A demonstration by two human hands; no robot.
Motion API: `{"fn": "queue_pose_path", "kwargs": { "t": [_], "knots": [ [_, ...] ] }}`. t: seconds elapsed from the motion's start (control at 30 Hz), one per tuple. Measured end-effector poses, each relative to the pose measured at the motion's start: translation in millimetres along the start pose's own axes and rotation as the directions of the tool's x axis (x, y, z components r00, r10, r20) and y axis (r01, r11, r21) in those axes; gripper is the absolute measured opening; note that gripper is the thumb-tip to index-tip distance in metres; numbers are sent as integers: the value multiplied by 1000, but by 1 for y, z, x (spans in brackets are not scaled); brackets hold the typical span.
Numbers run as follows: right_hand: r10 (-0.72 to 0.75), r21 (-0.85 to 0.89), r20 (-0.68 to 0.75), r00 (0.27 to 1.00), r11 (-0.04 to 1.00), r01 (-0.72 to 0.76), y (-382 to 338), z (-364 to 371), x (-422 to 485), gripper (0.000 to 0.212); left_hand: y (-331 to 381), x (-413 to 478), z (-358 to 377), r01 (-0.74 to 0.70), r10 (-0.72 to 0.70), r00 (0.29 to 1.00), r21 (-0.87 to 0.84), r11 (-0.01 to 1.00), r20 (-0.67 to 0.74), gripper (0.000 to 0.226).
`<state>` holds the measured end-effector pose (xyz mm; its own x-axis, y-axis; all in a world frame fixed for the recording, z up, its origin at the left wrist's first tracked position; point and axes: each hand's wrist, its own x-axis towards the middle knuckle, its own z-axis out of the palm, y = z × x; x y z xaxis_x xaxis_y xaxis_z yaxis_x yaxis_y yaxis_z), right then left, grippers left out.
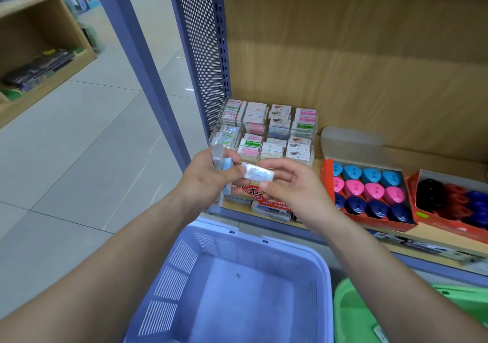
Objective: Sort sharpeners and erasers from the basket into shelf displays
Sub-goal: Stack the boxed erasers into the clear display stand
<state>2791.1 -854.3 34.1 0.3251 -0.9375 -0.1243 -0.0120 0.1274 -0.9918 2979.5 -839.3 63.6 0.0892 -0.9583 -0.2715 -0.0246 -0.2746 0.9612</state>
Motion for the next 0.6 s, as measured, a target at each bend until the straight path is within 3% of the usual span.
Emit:
{"fn": "queue_pose_path", "kwargs": {
  "t": [0.2, 0.37, 0.5, 0.6],
  "knots": [
    [83, 2, -119, 989, 997, -84, 16, -4, 28, 33, -13, 3, -16, 61, -58, 998, 115, 991, -27, 18],
    [79, -69, -161, 984, 993, -91, 29, 12, 113, 26, -22, 4, -36, 111, -99, 991, 153, 982, -85, 18],
    [-40, -305, -206, 978, 952, -26, 40, 34, 193, 23, -25, 12, -48, 98, -69, 988, 213, 972, -142, 17],
    [-127, -553, -163, 978, 833, 16, 51, 43, 227, 23, -28, 19, -55, 90, -47, 984, 253, 963, -169, 17]
  ]
}}
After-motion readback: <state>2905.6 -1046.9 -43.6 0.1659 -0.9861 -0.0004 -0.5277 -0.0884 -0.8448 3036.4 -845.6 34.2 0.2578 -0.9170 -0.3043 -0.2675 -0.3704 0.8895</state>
